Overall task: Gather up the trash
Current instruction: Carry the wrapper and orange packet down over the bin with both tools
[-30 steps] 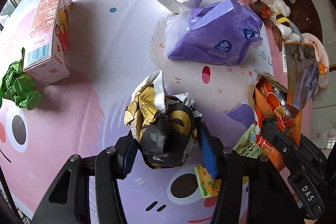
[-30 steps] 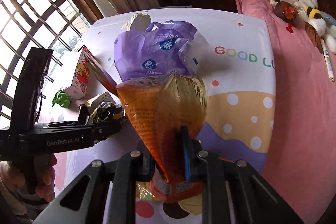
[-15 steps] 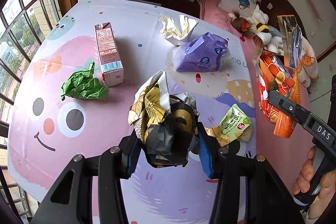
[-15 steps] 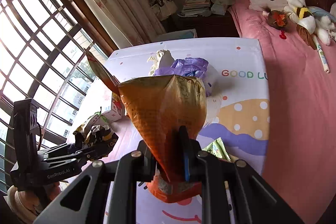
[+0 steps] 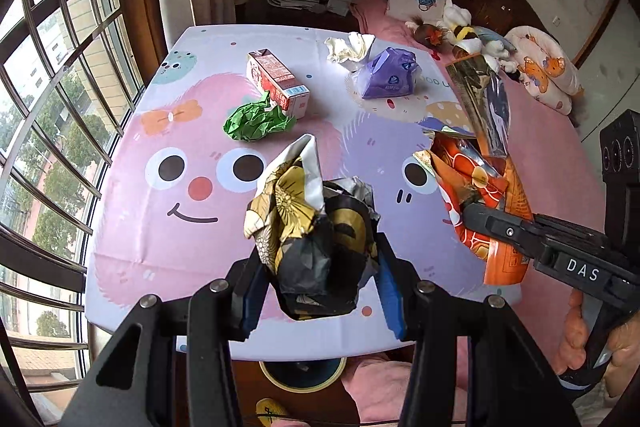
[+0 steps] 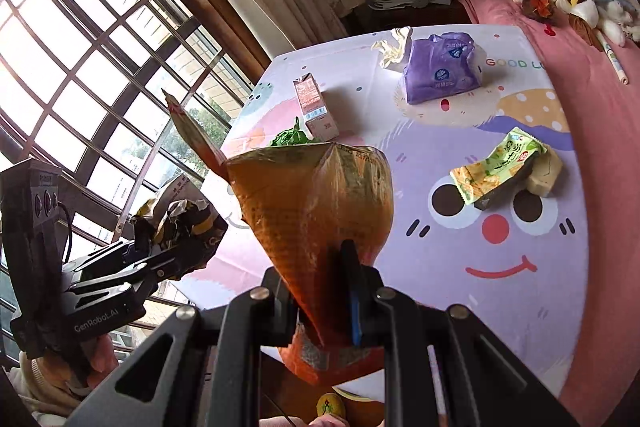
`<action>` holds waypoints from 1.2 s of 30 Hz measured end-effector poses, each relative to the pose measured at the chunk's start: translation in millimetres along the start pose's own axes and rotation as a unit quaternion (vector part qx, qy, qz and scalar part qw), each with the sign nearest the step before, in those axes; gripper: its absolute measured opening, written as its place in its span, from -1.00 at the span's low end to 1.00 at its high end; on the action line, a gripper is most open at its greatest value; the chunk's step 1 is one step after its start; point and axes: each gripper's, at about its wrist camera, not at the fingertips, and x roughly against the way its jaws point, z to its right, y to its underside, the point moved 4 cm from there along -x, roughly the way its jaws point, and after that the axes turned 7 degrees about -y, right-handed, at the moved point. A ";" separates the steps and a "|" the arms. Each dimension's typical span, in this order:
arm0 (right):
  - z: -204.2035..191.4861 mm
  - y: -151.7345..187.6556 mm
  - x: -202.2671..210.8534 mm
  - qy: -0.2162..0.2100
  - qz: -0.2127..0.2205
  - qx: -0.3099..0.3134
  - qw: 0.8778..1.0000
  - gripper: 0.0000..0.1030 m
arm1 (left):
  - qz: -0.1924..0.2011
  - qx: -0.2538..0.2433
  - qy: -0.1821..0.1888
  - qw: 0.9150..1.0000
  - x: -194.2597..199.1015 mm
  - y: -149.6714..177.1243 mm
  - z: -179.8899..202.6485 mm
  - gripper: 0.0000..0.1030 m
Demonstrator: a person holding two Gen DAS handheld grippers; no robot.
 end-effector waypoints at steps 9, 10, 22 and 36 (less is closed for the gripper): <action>-70.0 105.0 -21.4 0.062 -0.034 -0.025 0.997 -0.66 | 0.019 -0.042 0.014 0.999 34.5 96.3 -46.6 -0.09; -75.4 115.4 -24.0 0.067 -0.040 -0.026 0.997 -0.66 | 0.012 -0.039 0.016 0.999 32.7 107.0 -51.7 -0.09; -76.6 223.0 -60.8 0.108 -0.122 -0.038 0.986 -0.66 | -0.086 0.001 0.028 0.996 -20.7 215.1 -73.2 -0.09; 42.8 343.1 -170.6 0.114 -0.153 -0.134 0.972 -0.66 | -0.158 0.003 0.010 0.987 -177.9 306.5 -49.4 -0.08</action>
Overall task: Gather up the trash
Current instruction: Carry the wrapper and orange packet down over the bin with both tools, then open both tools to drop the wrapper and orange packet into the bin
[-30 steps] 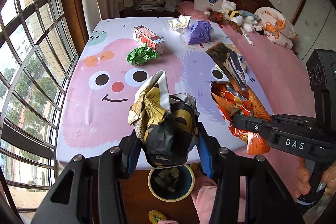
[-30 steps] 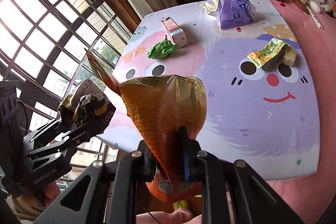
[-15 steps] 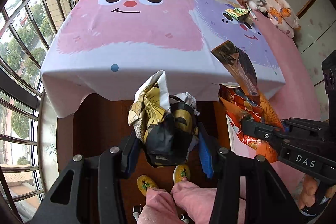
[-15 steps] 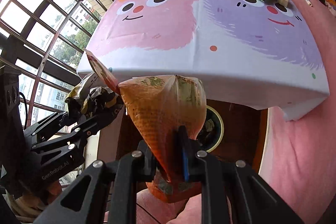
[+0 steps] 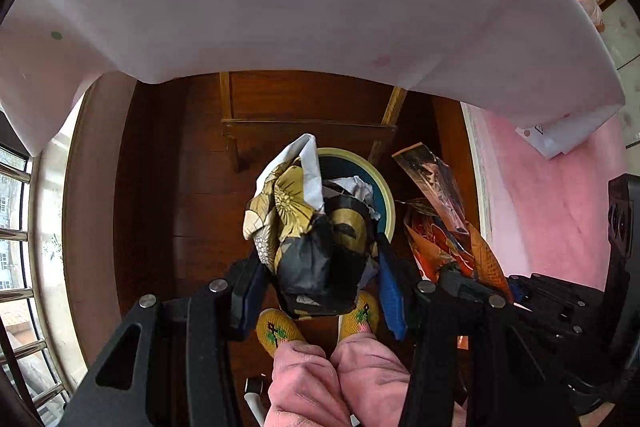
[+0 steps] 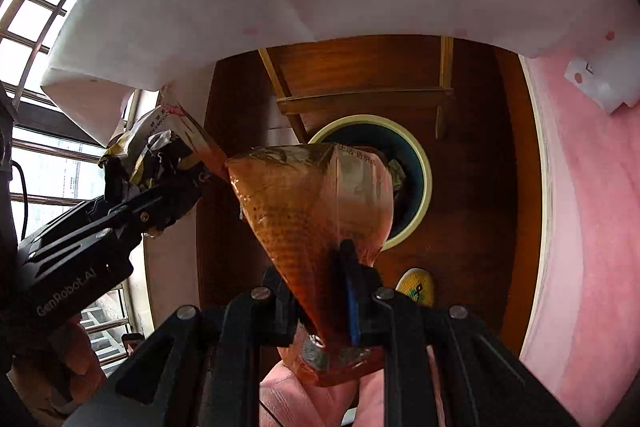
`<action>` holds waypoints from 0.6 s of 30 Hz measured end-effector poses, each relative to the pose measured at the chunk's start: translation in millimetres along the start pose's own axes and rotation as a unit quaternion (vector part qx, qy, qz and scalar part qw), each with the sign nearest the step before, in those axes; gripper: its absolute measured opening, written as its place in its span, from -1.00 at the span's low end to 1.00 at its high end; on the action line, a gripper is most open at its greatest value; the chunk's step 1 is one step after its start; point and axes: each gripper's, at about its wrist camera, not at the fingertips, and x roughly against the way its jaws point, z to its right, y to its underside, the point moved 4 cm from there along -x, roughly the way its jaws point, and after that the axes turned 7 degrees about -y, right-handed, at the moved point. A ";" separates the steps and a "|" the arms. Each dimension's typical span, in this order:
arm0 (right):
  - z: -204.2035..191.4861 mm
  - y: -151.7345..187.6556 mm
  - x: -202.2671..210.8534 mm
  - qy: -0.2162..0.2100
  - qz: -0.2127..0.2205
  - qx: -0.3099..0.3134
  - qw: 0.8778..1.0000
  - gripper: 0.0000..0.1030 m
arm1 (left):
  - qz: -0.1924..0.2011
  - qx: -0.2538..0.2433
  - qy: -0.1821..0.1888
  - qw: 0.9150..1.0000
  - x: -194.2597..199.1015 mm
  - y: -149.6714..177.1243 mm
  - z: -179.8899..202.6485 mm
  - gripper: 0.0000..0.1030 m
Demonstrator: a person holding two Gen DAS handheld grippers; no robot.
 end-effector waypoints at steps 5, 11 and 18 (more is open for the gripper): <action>43.9 1.6 -51.8 -0.013 0.008 -0.041 0.999 -0.66 | -0.029 0.000 0.006 1.000 -66.9 13.2 11.3 -0.08; 85.0 -6.7 -95.7 -0.015 0.019 -0.085 0.996 -0.66 | -0.055 -0.015 0.012 0.998 -133.6 22.1 27.4 -0.07; 109.7 -19.3 -117.5 -0.027 0.028 -0.105 0.994 -0.65 | -0.062 -0.027 0.018 0.998 -172.5 8.1 37.7 0.03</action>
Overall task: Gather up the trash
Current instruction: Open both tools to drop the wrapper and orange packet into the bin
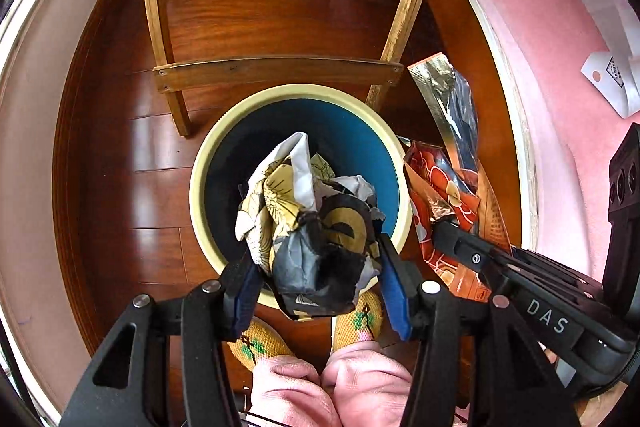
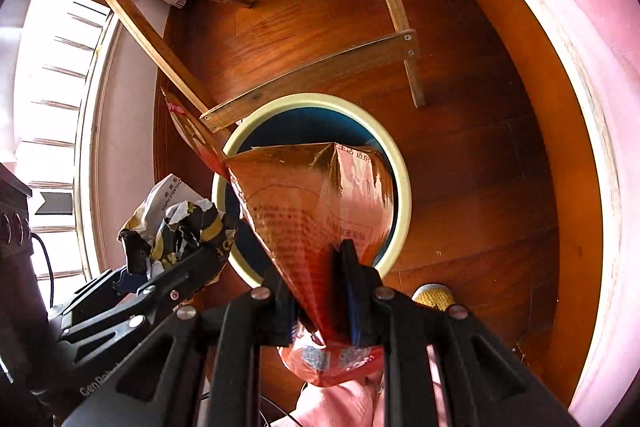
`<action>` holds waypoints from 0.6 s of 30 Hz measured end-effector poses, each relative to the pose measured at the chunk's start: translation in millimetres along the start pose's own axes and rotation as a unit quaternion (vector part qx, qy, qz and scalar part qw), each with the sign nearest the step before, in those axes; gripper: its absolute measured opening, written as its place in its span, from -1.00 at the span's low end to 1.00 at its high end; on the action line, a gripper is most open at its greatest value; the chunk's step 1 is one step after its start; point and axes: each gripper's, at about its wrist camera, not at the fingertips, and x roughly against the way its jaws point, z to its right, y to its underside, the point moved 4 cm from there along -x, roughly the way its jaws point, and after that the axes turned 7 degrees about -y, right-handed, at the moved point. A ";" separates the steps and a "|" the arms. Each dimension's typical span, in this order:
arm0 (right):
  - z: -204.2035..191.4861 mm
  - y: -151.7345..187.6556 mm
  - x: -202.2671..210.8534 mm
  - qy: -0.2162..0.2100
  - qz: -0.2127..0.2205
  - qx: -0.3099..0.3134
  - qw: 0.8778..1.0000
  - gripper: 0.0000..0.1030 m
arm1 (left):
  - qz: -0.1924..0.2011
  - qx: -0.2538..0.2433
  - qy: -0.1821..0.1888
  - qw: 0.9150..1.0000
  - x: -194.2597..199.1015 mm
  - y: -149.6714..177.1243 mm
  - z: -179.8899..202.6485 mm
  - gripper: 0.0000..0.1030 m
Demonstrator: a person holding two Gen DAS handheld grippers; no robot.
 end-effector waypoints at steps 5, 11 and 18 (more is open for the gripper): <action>8.1 -4.8 -8.2 -0.013 -0.004 -0.008 1.000 -0.65 | 0.006 0.014 0.004 1.000 -7.6 -9.0 -5.9 0.56; 5.7 -9.5 -20.3 -0.025 -0.014 -0.012 1.000 -0.65 | 0.013 0.046 -0.017 0.999 -5.6 -9.6 -21.2 0.89; -10.6 -19.8 -31.4 -0.042 -0.022 -0.004 0.999 -0.54 | 0.041 0.077 -0.055 0.995 11.5 0.6 -50.7 0.93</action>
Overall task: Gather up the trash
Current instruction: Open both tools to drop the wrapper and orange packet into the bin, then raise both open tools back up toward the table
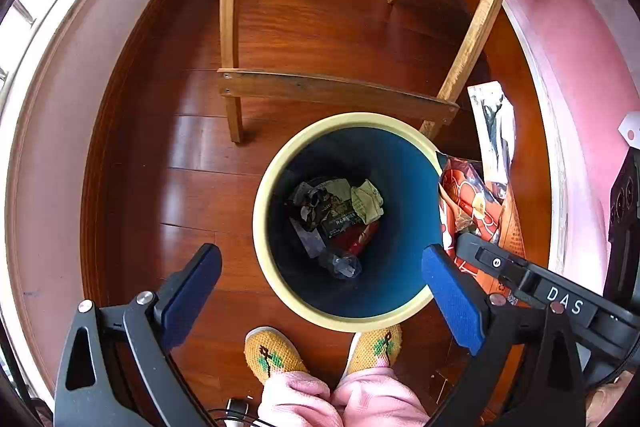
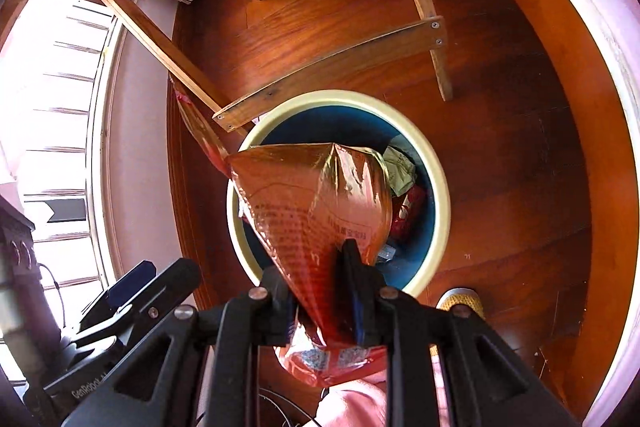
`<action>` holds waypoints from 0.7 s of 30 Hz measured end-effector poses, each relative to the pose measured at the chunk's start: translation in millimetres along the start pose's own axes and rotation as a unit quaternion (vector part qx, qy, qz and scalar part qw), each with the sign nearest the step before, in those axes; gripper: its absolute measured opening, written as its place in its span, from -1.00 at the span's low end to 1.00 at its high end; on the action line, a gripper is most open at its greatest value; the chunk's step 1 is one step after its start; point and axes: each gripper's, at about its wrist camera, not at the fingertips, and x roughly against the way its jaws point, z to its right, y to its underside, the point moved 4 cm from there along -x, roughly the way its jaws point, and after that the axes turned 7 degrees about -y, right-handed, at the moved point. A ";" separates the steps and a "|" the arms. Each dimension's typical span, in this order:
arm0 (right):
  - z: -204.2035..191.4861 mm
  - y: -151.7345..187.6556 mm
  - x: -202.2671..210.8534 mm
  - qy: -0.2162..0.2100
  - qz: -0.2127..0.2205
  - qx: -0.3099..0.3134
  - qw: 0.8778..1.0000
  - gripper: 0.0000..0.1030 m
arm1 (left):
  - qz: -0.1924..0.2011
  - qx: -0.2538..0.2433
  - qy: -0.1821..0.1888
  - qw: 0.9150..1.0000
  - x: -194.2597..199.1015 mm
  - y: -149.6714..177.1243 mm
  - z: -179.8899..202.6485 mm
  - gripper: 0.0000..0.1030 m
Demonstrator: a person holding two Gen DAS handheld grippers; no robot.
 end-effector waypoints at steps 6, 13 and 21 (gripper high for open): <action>-22.3 -9.4 2.9 0.006 0.004 0.024 1.000 -0.11 | 0.031 0.022 -0.020 0.999 29.2 -0.6 -25.0 0.93; -56.4 -7.9 22.1 0.033 -0.009 0.057 0.998 0.07 | 0.062 0.046 -0.019 0.997 87.4 -5.4 -43.2 0.93; -101.7 9.8 90.0 0.059 -0.012 0.099 0.993 0.07 | 0.096 0.046 -0.008 0.994 181.0 -11.4 -46.7 0.93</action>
